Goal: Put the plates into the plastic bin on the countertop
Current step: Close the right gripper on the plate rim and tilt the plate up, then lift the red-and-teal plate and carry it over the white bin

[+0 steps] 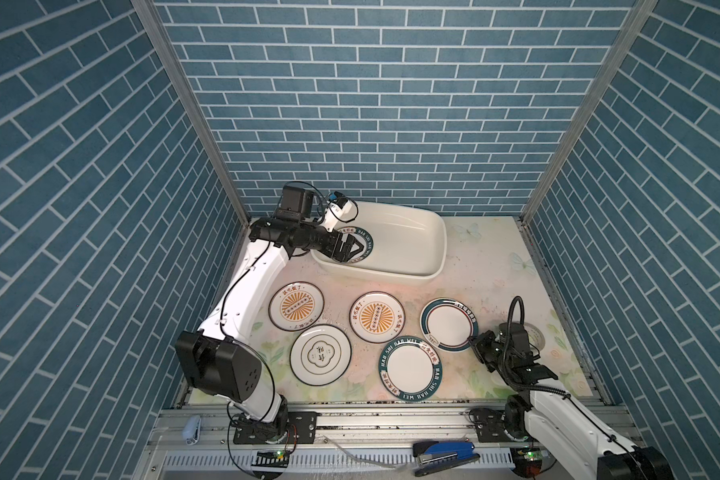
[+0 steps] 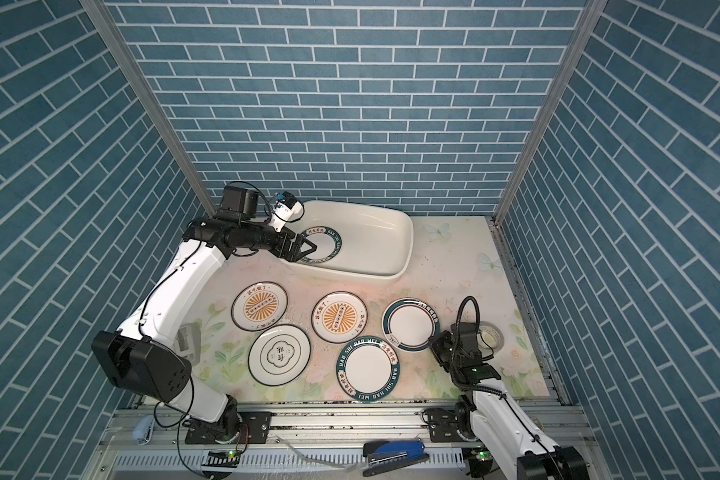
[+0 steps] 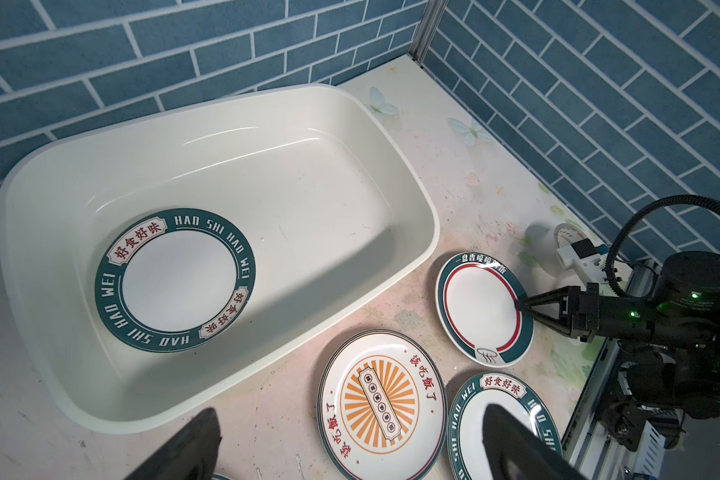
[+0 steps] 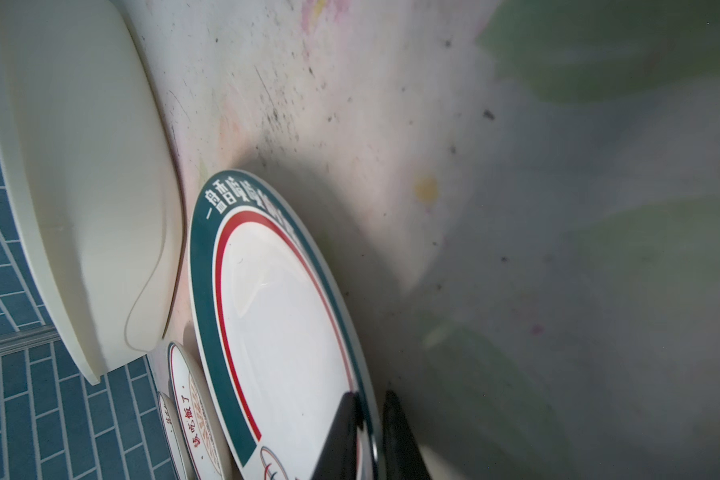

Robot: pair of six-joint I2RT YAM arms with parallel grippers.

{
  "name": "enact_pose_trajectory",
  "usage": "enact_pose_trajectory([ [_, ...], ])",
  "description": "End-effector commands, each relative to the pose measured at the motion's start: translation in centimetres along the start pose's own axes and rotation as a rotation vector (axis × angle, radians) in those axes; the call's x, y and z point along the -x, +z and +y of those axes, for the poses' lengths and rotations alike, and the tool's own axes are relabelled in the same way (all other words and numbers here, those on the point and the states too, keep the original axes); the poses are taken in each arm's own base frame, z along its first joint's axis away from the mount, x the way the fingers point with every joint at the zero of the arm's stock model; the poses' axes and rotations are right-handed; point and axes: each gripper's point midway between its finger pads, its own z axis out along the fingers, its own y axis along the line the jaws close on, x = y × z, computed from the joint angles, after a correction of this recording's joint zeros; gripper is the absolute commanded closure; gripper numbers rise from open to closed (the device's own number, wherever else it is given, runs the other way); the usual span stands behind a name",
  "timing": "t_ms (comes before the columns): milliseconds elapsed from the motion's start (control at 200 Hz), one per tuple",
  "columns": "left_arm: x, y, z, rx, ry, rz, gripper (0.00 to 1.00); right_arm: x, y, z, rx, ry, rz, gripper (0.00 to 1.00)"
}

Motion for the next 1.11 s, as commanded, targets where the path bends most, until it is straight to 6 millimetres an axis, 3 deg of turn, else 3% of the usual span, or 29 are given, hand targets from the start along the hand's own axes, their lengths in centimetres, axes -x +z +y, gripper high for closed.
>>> enact_pose_trajectory([
  [0,0.2,-0.3,-0.6,-0.007,0.023,-0.013,0.00,-0.1,0.2,-1.4,-0.042,-0.004,-0.006,0.89],
  [140,0.5,-0.5,-0.7,-0.006,0.024,-0.019,0.00,0.0,0.0,-1.0,-0.021,-0.013,-0.016,0.91],
  [290,0.8,-0.7,-0.7,-0.002,0.028,-0.025,0.00,0.3,-0.3,-0.3,-0.001,-0.038,-0.029,1.00],
  [625,1.9,-1.8,-1.2,-0.001,0.031,-0.051,0.00,1.4,-1.3,3.1,0.070,-0.075,-0.052,1.00],
  [995,2.5,-2.9,-1.5,0.018,0.018,-0.071,0.00,3.1,-4.7,7.3,0.105,-0.137,-0.109,1.00],
  [1100,2.6,-3.1,-1.2,0.040,-0.012,-0.070,0.00,3.4,-5.9,7.5,0.076,-0.141,-0.123,1.00],
])
